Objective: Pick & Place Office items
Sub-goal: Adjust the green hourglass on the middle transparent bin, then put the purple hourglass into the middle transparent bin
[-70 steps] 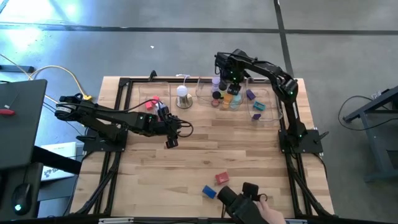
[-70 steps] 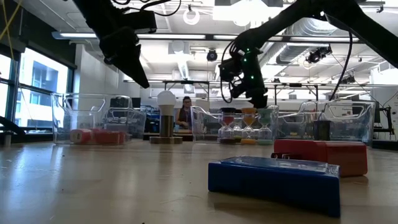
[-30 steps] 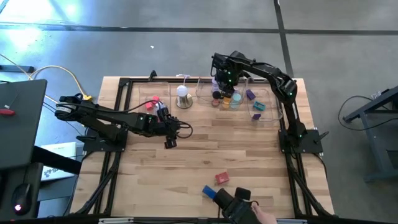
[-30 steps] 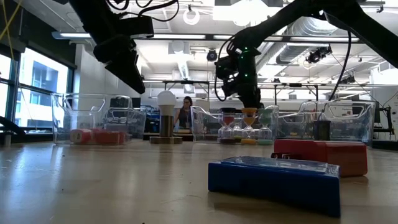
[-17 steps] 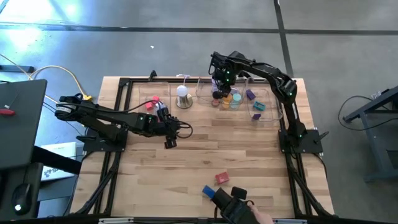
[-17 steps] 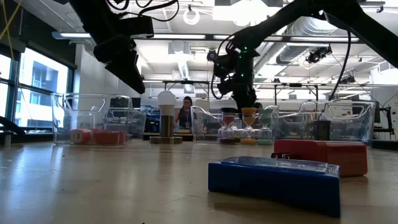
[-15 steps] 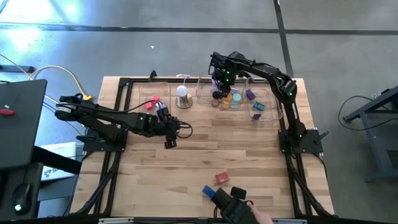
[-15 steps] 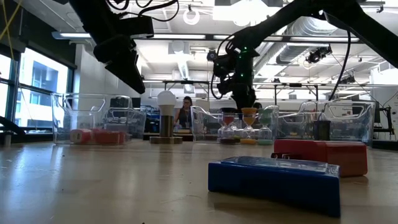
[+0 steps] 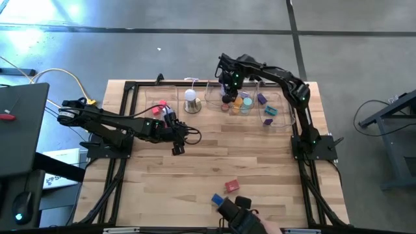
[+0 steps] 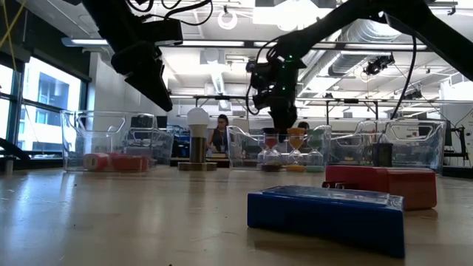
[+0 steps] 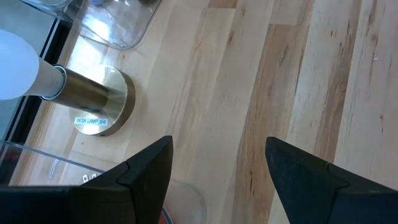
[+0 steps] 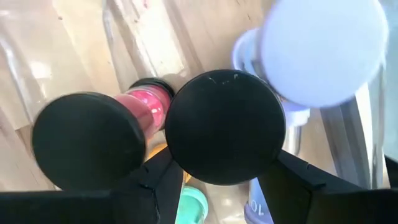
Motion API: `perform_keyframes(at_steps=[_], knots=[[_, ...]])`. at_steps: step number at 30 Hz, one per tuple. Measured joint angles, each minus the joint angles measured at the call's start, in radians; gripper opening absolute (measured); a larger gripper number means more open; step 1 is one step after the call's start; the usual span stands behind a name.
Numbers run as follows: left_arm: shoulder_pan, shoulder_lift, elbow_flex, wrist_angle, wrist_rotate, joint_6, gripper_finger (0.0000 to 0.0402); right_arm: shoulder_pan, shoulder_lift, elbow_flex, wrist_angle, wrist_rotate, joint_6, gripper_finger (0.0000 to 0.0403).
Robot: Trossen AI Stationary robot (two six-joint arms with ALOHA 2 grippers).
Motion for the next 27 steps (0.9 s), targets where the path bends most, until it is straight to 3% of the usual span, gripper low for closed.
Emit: perform_keyframes(at_steps=[19,27], knots=[[0.000,0.000,0.000,0.000,0.000,0.000,0.0247,0.065,0.000,0.000,0.078,0.013,-0.087,0.0180],[0.000,0.000,0.000,0.000,0.000,0.000,0.0247,0.058,0.000,0.000,-0.015,0.152,-0.086,0.0180]])
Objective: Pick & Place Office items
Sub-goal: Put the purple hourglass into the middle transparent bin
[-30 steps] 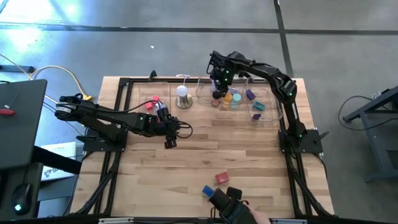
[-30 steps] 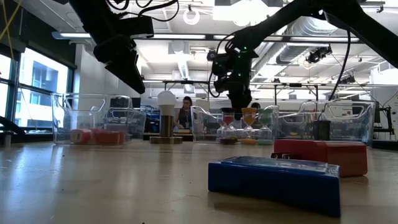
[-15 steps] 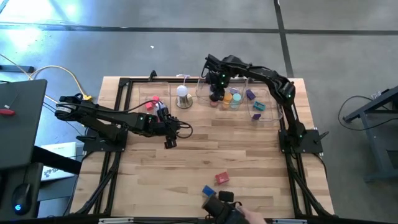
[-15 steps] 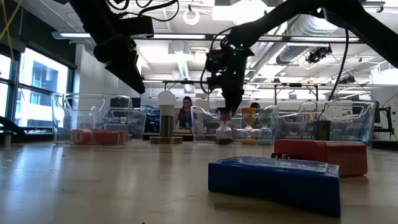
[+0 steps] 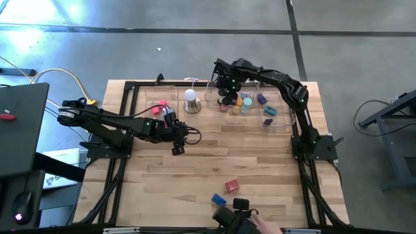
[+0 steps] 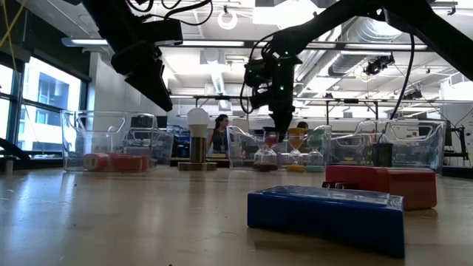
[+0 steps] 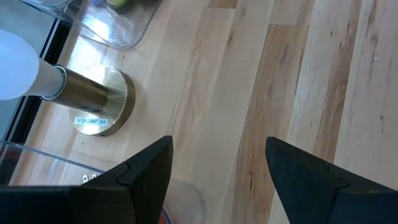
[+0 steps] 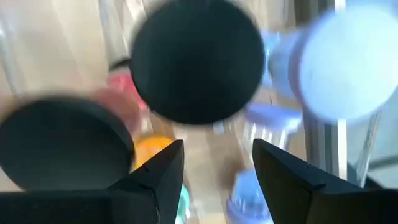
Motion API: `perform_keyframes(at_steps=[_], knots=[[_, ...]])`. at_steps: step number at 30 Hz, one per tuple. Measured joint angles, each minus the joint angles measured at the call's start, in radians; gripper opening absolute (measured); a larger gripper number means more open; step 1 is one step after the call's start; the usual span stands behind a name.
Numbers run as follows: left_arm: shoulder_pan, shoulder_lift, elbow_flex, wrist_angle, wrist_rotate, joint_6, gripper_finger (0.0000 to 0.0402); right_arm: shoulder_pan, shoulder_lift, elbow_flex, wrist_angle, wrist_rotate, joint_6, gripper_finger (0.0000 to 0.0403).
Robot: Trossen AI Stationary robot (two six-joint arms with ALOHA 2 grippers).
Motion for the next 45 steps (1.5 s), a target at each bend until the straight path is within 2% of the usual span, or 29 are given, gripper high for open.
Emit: perform_keyframes(at_steps=[13,23,33,39,45], knots=[[0.000,0.000,0.000,-0.003,0.000,0.000,0.0247,-0.018,0.000,0.000,-0.099,0.086,0.002,0.0180],[0.000,0.000,0.000,-0.015,0.000,0.000,0.0247,-0.104,0.000,0.000,-0.068,-0.061,0.036,0.0180],[0.000,0.000,0.000,-0.022,0.000,0.000,0.0247,-0.108,0.010,-0.001,-0.035,-0.071,0.001,0.0180],[0.000,0.000,0.000,-0.023,0.000,0.000,0.0247,-0.106,0.011,-0.048,0.020,-0.052,-0.023,0.0180],[0.000,0.000,-0.005,-0.023,0.000,0.000,0.0247,-0.107,0.011,-0.105,0.066,0.025,-0.054,0.0180]])
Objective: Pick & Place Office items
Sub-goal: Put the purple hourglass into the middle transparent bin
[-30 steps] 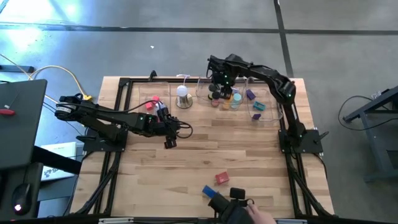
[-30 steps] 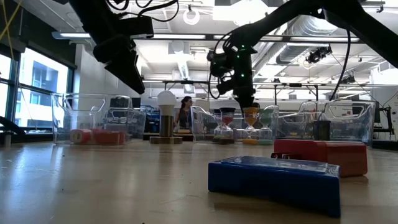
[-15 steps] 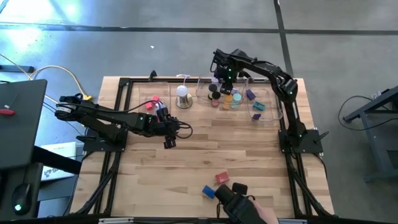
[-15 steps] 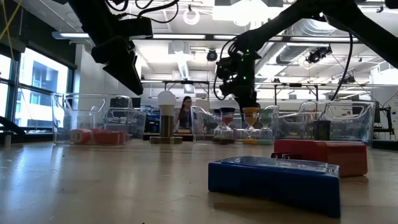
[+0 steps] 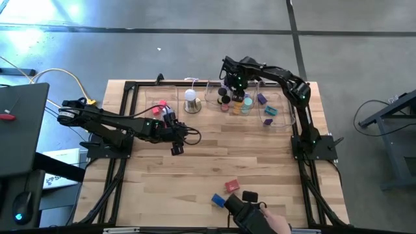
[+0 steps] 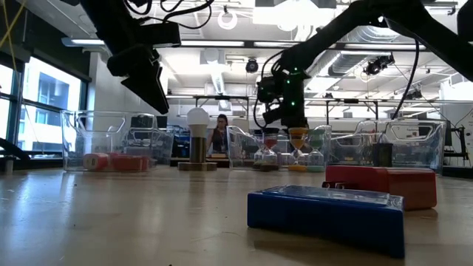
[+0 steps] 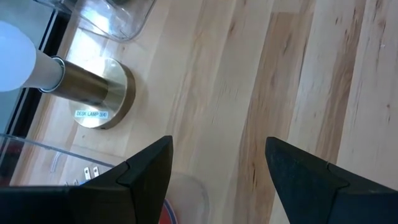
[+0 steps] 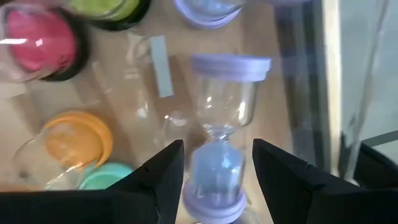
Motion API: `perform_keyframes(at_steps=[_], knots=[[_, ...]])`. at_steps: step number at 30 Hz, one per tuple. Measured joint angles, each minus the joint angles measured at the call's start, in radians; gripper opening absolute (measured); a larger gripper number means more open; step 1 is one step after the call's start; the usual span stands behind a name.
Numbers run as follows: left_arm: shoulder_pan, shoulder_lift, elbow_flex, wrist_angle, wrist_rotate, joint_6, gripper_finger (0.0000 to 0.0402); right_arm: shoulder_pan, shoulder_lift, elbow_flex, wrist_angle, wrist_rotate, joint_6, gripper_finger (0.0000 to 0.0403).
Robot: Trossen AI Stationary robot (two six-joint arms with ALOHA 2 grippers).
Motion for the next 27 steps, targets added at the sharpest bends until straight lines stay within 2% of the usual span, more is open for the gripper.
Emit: perform_keyframes(at_steps=[15,27], knots=[[0.000,0.000,-0.001,0.001,0.000,0.000,0.0247,0.000,0.000,-0.006,0.063,0.014,-0.047,0.0180],[0.000,0.000,-0.001,0.001,0.000,0.000,0.0247,-0.002,-0.010,-0.083,0.139,-0.017,-0.085,0.0180]])
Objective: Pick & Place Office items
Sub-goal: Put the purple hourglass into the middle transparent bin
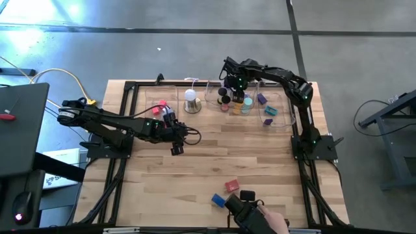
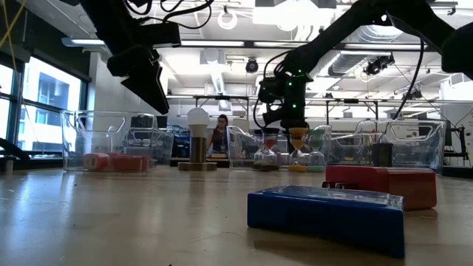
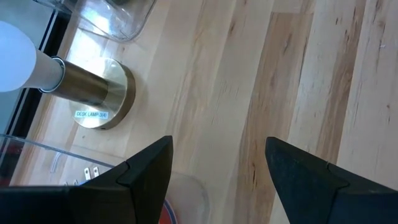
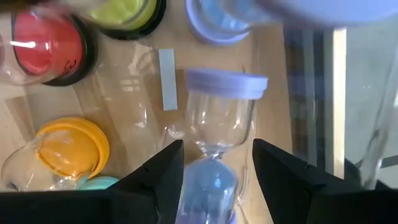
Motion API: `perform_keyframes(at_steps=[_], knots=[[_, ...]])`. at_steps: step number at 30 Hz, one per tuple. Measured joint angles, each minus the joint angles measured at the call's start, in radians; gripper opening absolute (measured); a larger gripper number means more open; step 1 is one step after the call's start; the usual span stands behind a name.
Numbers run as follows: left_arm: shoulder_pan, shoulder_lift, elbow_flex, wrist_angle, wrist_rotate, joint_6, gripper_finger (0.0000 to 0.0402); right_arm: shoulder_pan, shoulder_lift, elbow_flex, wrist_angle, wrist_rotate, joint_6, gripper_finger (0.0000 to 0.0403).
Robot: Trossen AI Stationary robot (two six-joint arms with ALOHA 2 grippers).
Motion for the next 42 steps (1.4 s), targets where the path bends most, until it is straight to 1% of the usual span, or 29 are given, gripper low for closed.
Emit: perform_keyframes(at_steps=[8,17,24,33,37,42], knots=[[0.000,0.000,0.000,0.010,0.000,0.000,0.0247,-0.006,0.005,-0.003,-0.012,-0.073,-0.012,0.0180],[0.000,0.000,0.000,0.008,0.000,0.000,0.0247,-0.005,0.007,-0.010,-0.031,-0.078,-0.027,0.0180],[0.000,0.000,0.000,0.008,0.000,0.000,0.0247,-0.004,0.001,-0.076,0.009,-0.082,-0.081,0.0180],[0.000,0.000,0.000,0.008,0.000,0.000,0.0247,-0.004,0.001,-0.080,0.012,-0.080,-0.080,0.0178],[0.000,0.000,0.000,0.008,0.000,0.001,0.0247,-0.004,0.001,-0.080,0.010,-0.079,-0.081,0.0160],[0.000,0.000,0.000,0.008,0.000,0.001,0.0247,-0.004,0.001,-0.082,0.004,-0.080,-0.083,0.0113]])
